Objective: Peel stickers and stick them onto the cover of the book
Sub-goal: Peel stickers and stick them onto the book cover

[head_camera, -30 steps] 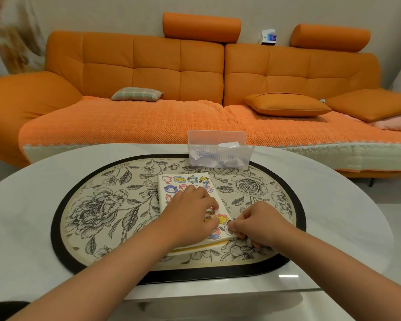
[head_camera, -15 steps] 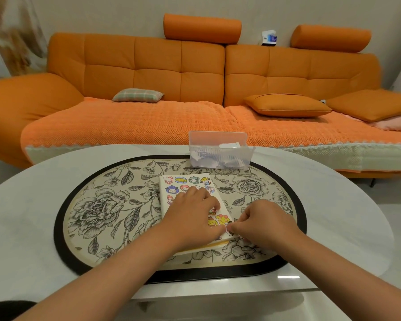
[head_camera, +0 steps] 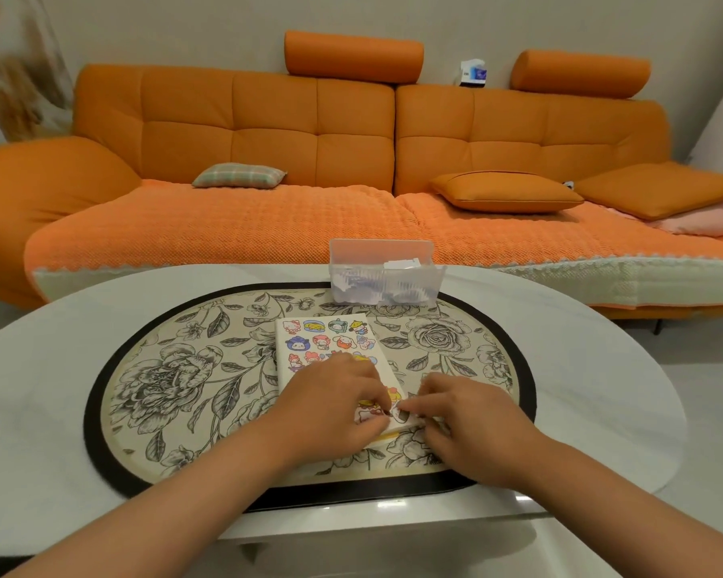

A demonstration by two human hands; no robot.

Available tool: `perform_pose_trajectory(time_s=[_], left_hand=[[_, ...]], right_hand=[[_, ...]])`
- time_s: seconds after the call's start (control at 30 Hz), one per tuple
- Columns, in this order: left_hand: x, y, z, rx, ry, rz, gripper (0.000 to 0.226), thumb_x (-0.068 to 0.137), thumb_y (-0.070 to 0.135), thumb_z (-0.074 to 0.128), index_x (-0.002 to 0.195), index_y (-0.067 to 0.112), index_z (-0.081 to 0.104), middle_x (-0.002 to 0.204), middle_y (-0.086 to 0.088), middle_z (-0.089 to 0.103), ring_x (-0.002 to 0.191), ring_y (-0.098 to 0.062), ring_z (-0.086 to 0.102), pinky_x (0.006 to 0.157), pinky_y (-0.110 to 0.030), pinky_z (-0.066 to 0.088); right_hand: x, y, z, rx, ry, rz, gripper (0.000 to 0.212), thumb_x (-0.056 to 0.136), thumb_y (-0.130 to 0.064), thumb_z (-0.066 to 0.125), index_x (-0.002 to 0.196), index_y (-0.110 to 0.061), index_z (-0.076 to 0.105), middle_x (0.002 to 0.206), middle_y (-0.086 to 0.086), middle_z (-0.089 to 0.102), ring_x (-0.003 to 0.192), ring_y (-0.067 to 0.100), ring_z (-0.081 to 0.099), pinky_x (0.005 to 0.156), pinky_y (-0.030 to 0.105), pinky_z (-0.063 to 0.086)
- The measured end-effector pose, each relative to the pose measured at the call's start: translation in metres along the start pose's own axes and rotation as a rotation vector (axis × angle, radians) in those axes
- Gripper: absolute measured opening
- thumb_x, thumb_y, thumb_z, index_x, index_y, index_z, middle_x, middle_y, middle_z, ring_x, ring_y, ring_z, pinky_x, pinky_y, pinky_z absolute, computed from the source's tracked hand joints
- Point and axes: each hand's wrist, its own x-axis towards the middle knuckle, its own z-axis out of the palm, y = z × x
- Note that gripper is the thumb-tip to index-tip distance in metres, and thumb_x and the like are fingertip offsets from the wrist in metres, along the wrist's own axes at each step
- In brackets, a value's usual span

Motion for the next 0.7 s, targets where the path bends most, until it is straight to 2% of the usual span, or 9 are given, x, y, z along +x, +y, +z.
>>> perform_pose_trajectory(time_s=[0.2,0.4,0.6,0.7], left_hand=[[-0.007,0.0,-0.001,0.048,-0.023,0.059,0.035,0.09,0.056,0.05,0.111,0.04,0.073,0.104,0.019,0.064,0.094,-0.005,0.058,0.075,-0.028,0.048],[-0.016,0.005,-0.005,0.123,-0.125,0.072,0.048,0.094,0.061,0.034,0.127,0.043,0.063,0.126,0.018,0.055,0.108,-0.01,0.054,0.087,-0.031,0.045],[-0.022,0.01,-0.001,0.206,-0.142,0.093,0.053,0.097,0.059,0.031,0.135,0.033,0.057,0.132,0.009,0.052,0.117,-0.017,0.05,0.093,-0.039,0.046],[-0.025,0.01,0.0,0.2,-0.141,0.096,0.053,0.097,0.063,0.033,0.138,0.038,0.054,0.133,0.008,0.052,0.119,-0.015,0.048,0.095,-0.038,0.044]], right_hand=[[-0.004,-0.002,0.008,-0.11,0.007,-0.092,0.042,0.098,-0.032,0.042,0.138,-0.039,0.05,0.112,-0.007,0.049,0.095,0.015,0.051,0.069,0.033,0.047],[-0.007,0.002,0.01,-0.073,0.011,-0.066,0.045,0.099,-0.034,0.042,0.144,-0.037,0.048,0.118,-0.007,0.049,0.1,0.013,0.05,0.075,0.03,0.048],[-0.009,0.003,0.012,-0.052,0.022,-0.076,0.043,0.1,-0.033,0.042,0.141,-0.036,0.053,0.121,-0.009,0.051,0.105,0.013,0.054,0.075,0.029,0.048],[-0.006,0.004,0.012,-0.041,0.029,-0.072,0.042,0.099,-0.029,0.042,0.138,-0.037,0.056,0.118,-0.01,0.052,0.104,0.015,0.054,0.074,0.033,0.049]])
